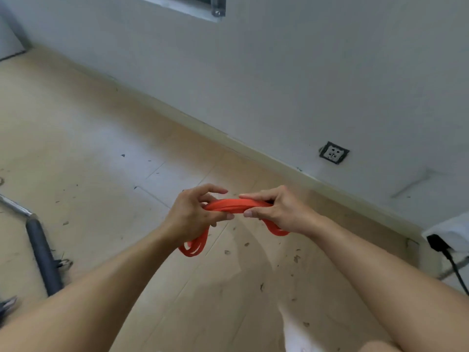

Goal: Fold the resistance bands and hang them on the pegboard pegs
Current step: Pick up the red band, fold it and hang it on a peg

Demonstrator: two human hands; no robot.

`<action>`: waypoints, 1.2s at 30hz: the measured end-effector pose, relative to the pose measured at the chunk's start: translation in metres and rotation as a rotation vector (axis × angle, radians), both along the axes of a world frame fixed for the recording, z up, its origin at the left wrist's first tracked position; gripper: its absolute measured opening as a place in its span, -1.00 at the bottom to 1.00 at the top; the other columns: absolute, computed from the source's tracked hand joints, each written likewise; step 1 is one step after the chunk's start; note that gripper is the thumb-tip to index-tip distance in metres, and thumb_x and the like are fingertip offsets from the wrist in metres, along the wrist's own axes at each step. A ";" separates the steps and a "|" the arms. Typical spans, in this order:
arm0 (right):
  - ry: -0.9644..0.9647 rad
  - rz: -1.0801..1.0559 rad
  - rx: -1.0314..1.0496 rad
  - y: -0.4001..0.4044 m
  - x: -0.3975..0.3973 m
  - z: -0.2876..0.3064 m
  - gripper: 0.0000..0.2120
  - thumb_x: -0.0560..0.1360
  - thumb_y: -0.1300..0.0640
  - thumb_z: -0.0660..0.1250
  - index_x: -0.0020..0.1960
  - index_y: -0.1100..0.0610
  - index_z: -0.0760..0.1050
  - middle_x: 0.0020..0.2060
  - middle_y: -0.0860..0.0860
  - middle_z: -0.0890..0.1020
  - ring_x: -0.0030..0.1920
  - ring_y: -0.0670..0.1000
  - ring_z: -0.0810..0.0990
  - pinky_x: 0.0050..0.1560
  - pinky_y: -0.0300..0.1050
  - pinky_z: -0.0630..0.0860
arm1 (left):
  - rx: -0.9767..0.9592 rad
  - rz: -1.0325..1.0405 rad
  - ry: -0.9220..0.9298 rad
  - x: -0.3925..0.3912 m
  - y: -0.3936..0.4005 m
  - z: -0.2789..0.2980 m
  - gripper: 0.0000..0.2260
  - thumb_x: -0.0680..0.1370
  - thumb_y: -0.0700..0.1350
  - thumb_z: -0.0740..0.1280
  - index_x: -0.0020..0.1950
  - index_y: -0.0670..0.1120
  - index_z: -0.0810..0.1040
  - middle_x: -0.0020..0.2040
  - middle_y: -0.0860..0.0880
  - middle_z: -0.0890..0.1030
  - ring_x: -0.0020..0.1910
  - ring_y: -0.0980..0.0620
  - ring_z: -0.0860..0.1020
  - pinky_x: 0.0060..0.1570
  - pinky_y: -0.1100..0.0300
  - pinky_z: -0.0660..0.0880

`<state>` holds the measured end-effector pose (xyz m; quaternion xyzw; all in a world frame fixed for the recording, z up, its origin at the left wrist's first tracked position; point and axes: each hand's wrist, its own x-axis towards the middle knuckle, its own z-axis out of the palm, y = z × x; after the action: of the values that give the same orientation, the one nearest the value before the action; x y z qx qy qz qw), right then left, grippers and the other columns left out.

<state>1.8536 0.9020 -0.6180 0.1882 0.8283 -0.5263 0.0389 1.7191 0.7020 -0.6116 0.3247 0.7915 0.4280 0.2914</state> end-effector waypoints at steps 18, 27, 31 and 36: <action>-0.049 -0.224 -0.028 0.087 0.049 0.529 -0.65 0.39 0.06 0.64 0.15 -0.15 0.72 -0.08 -0.31 0.74 0.01 -0.30 0.68 0.04 -0.47 0.46 | -0.012 -0.253 -0.012 0.011 0.109 0.517 -0.75 0.47 -0.13 0.53 0.00 0.24 0.71 -0.28 0.05 0.72 -0.37 0.16 0.63 -0.30 0.38 0.52; 0.079 -0.355 0.120 0.138 0.104 0.725 -0.70 0.44 0.03 0.60 0.16 -0.15 0.72 -0.08 -0.21 0.76 -0.04 -0.21 0.68 0.03 -0.38 0.52 | 0.105 -0.435 0.295 0.034 0.194 0.704 -0.75 0.48 0.02 0.51 0.04 0.37 0.61 -0.23 0.24 0.69 -0.25 0.16 0.65 -0.19 0.32 0.59; 0.134 -0.405 0.159 0.153 0.115 0.754 -0.71 0.44 0.02 0.60 0.12 -0.22 0.71 -0.07 -0.14 0.77 -0.02 -0.05 0.72 0.08 -0.09 0.66 | 0.150 -0.458 0.353 0.036 0.222 0.728 -0.75 0.47 0.05 0.52 -0.05 0.44 0.59 -0.23 0.25 0.68 -0.24 0.16 0.61 -0.21 0.38 0.52; 0.203 -0.455 0.185 0.166 0.087 0.775 -0.70 0.47 0.05 0.58 0.18 -0.15 0.70 -0.10 0.07 0.76 -0.12 0.17 0.72 -0.11 0.04 0.66 | 0.169 -0.462 0.388 0.006 0.253 0.755 -0.72 0.46 0.02 0.53 -0.07 0.43 0.57 -0.21 0.32 0.64 -0.21 0.23 0.58 -0.24 0.46 0.46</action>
<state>1.9411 1.0683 0.1568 0.3185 0.8090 -0.4598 -0.1808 1.7252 0.9545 0.1436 0.5946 0.6992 0.3449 0.1965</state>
